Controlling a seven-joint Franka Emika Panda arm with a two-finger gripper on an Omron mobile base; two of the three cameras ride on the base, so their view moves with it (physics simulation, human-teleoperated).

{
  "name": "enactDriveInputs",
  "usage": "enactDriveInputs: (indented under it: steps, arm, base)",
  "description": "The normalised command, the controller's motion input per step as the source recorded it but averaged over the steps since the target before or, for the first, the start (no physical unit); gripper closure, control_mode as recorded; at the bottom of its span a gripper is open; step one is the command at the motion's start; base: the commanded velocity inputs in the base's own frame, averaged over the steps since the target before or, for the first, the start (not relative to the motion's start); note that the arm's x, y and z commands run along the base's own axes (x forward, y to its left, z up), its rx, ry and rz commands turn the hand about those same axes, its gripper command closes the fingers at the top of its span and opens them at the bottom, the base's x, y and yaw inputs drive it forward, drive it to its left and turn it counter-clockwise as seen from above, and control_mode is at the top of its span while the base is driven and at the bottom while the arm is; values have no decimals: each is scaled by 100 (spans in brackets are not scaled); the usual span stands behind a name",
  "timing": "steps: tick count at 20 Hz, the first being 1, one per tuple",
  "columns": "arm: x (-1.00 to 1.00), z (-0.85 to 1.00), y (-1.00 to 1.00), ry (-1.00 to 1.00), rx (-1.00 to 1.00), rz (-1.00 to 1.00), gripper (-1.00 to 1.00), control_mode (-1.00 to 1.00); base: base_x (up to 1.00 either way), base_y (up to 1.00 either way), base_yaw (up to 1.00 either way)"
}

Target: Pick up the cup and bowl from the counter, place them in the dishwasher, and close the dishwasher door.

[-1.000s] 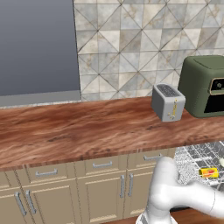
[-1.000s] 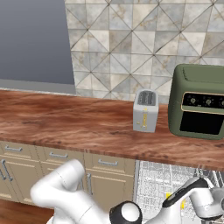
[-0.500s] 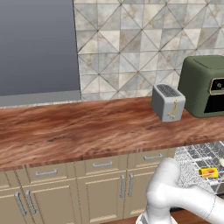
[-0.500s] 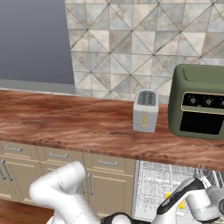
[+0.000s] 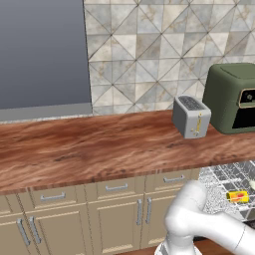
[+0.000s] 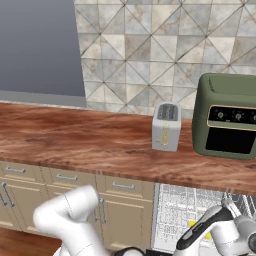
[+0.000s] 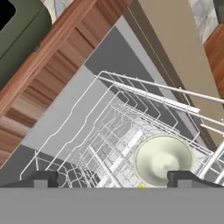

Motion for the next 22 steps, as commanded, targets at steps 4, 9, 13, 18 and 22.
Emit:
enactDriveInputs:
  steps: [4, 9, 13, 18, 22]
  arm:
    - [-34, 12, 0, -7, 8, 0, -100, -100]
    - [-40, 8, 12, -8, 5, 0, -100, -100]
    - [-29, 1, 46, -8, 0, 0, -100, -100]
    - [-42, 8, 58, -13, 0, 0, -100, -100]
    - [-50, 16, 45, -14, 0, 0, -100, -100]
  base:
    - [0, 0, 0]
    - [0, 0, 0]
    - [0, 0, 0]
    - [0, 0, 0]
    - [0, 0, 0]
